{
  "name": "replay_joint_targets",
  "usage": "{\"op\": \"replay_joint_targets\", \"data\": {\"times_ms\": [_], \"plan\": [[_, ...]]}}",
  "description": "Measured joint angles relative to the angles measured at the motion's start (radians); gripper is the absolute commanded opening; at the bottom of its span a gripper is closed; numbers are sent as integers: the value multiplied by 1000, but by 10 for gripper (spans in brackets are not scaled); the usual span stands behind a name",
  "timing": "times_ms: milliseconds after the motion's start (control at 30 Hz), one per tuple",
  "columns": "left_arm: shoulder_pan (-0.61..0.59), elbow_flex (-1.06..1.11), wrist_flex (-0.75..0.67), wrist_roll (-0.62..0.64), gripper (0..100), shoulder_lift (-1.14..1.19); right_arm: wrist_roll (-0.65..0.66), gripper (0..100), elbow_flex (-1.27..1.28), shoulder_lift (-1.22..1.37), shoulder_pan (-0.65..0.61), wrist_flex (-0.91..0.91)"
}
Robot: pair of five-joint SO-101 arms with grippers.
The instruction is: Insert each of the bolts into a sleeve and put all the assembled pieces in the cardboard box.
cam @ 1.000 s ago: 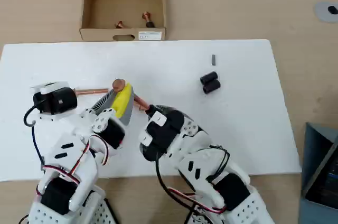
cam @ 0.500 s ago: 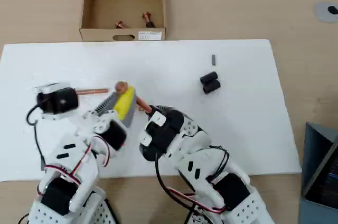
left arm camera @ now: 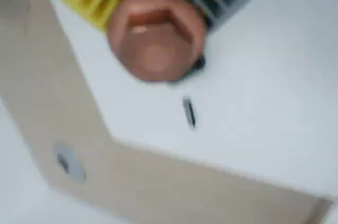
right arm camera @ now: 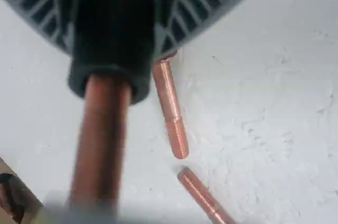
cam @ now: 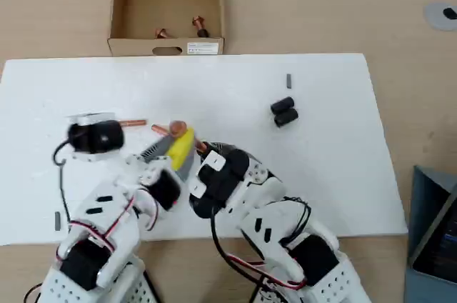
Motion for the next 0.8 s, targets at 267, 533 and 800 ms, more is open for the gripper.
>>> {"op": "replay_joint_targets", "data": {"times_ms": [267,533,800], "plan": [[38,95,-5,8,5,-6,-2,9,3,2,-23,2],[38,106,-8,9,151,-6,-2,9,5,2,-23,2],[37,109,77,9,225,-6,29,9,3,2,-37,3]]}}
